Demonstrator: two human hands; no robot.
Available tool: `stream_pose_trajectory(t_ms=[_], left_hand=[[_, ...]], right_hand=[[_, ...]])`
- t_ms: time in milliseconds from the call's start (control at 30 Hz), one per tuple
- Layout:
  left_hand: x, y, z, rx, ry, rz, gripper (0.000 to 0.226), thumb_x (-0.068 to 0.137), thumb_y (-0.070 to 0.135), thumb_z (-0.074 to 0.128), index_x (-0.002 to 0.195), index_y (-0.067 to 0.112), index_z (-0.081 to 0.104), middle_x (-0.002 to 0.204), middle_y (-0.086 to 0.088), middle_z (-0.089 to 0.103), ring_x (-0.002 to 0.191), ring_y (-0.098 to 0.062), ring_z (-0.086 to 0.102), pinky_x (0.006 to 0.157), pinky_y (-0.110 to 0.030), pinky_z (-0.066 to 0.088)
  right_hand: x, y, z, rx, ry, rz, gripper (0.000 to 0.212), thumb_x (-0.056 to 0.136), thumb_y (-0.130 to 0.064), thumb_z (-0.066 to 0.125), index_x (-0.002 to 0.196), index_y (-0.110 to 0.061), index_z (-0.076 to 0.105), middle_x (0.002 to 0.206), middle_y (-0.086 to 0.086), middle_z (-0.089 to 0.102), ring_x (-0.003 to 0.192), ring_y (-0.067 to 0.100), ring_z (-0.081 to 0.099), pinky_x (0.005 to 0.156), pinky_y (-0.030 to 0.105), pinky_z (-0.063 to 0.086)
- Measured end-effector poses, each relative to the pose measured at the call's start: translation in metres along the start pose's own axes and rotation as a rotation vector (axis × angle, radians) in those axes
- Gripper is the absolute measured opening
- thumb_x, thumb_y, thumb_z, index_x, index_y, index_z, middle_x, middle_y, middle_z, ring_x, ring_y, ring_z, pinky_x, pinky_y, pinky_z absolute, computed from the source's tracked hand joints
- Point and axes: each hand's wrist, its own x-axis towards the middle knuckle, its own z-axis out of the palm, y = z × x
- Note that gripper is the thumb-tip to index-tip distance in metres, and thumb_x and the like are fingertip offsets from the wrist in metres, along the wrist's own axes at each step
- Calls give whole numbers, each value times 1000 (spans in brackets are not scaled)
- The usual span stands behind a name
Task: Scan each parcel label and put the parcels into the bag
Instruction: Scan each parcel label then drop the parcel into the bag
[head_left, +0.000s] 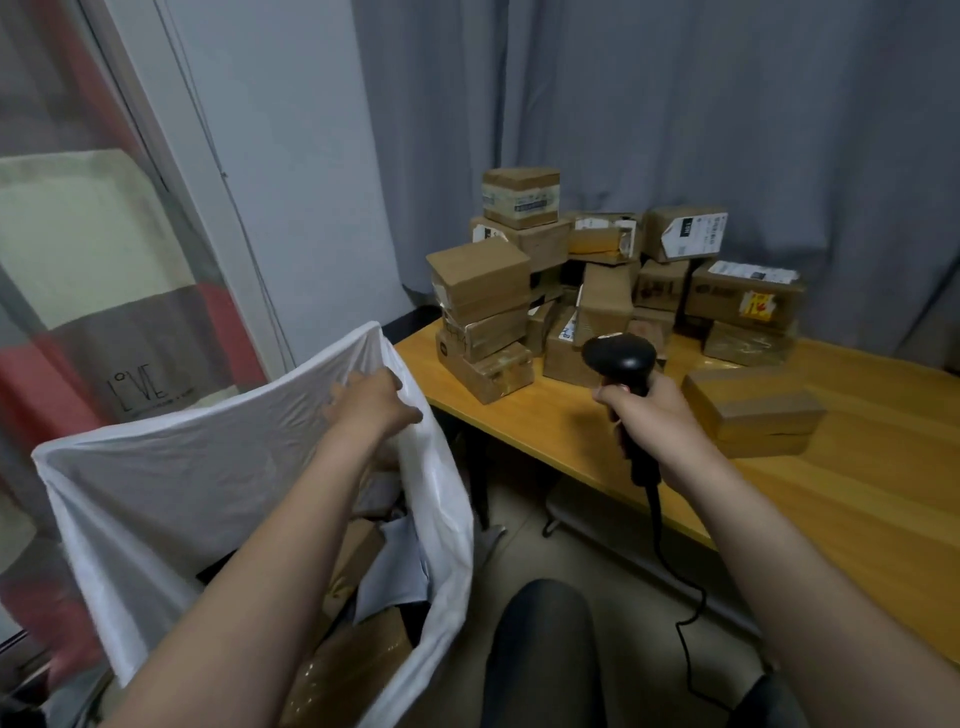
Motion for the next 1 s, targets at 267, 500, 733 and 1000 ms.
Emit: stream_pose_trajectory(t_ms=[267,500,733,1000], left_hand=[[-8,136,-16,-98,38,305,48,80,46,77,123,33,59,131,-2,58,126,-34,49,103,-44,46],[-26,252,25,-194,-64,552,33,86,36,76,117,31,64,127,3,64,121,-25,57,97,-40,53],[-44,336,98,-145,-385,753,65,81,45,84,136,28,53,125,5,52,115,-14,51,99,-34,46],[-31,379,154,80,-537,724,100,73,57,85,153,39,28,157,-3,30,146,-32,25,114,-58,36]], right_hand=[[9,-21,-94,126,139,-35,14,98,-28,69,101,-18,60,70,4,58,54,20,58,55,35,52],[33,-4,-171,146,212,60,22,99,-30,70,106,-12,61,77,10,59,52,21,59,51,34,52],[56,32,-204,141,275,106,18,100,-27,68,98,-10,61,66,7,56,51,21,55,48,33,48],[81,66,-218,136,281,168,25,101,-31,66,90,-8,63,60,4,58,50,20,55,52,34,47]])
